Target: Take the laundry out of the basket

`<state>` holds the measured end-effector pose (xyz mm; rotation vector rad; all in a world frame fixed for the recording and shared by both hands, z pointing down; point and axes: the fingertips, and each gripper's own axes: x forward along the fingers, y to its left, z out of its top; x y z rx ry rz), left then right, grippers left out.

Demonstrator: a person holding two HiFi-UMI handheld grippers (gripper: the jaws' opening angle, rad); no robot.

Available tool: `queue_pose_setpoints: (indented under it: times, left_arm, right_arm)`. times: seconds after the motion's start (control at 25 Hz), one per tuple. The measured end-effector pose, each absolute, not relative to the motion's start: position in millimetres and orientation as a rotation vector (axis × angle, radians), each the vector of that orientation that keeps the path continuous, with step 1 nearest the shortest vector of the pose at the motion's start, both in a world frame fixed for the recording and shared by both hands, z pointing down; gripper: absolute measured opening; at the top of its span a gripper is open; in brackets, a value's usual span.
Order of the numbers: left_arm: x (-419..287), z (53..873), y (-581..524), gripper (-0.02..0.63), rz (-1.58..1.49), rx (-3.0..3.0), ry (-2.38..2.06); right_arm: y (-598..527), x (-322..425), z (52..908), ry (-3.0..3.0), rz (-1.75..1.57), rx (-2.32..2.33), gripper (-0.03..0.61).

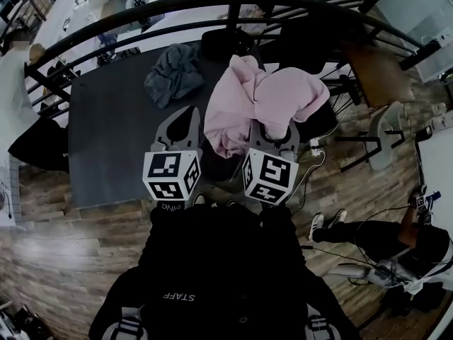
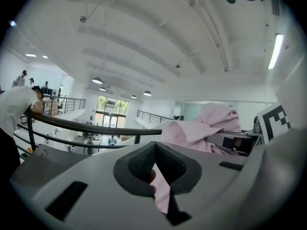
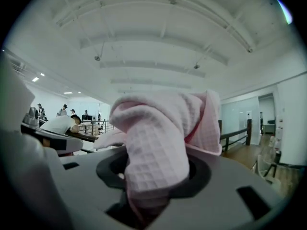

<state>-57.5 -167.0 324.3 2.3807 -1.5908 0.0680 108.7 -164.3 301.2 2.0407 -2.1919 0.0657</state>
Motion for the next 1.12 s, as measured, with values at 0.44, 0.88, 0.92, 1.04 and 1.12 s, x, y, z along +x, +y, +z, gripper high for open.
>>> queue_pose_setpoints:
  times: [0.44,0.88,0.92,1.04,1.12]
  left_arm:
    - [-49,265,-172,0.000,-0.045,2.500,-1.684]
    - [-35,237,-175,0.000,-0.112,2.565,-1.688]
    - [-34,236,-175,0.000,-0.112,2.566,-1.689]
    - [-33,236,-174,0.000,-0.113,2.567,-1.689]
    - [-32,237,-173,0.000,-0.113,2.569,-1.686]
  right_arm:
    - [-160,120,242,-2.242,-0.135,2.127,0.204]
    - [-160,126,218,-2.274,-0.198,2.157,0.206]
    - [-160,126,217,-2.274,-0.199,2.157,0.206]
    - [-159,127,216,-2.275,-0.203,2.158,0.206]
    - [-158,128,217,-2.275,-0.203,2.159,0.207]
